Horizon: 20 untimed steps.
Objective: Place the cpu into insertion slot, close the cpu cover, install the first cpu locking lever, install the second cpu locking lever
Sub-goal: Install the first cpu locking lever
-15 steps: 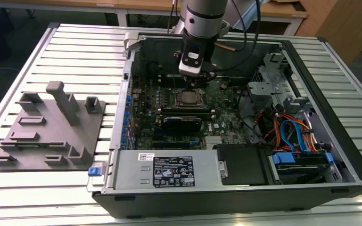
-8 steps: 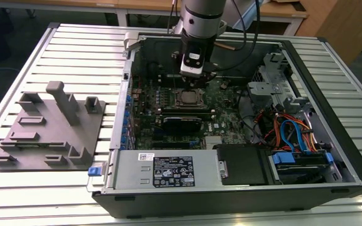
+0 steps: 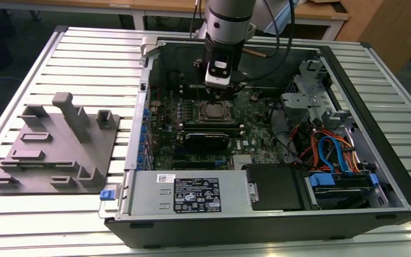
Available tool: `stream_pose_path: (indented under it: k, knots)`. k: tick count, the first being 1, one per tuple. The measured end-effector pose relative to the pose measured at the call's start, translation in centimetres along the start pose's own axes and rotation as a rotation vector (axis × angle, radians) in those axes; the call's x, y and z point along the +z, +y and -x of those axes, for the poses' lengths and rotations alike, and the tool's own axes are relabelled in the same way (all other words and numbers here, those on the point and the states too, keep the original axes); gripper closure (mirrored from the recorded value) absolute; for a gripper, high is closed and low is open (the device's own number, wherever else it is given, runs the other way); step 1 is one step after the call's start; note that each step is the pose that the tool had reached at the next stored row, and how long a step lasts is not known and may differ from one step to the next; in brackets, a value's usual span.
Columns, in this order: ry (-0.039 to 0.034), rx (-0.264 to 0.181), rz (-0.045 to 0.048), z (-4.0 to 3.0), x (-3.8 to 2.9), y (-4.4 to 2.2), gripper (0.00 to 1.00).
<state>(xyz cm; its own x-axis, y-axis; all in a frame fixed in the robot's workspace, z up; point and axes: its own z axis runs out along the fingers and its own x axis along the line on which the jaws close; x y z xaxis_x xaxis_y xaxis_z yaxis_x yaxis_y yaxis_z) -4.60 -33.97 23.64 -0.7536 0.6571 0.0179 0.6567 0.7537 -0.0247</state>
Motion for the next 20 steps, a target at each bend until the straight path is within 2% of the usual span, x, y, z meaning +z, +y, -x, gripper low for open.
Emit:
stream_pose_path:
  k: [14, 17, 20]
  knots:
    - [-0.0060, -0.249, -0.0043, 0.00, 0.12, 0.00, 0.90]
    - [-0.0072, -0.277, -0.0043, -0.02, 0.13, -0.03, 0.90]
    - [-0.0085, -0.282, -0.0039, -0.05, 0.10, -0.06, 0.90]
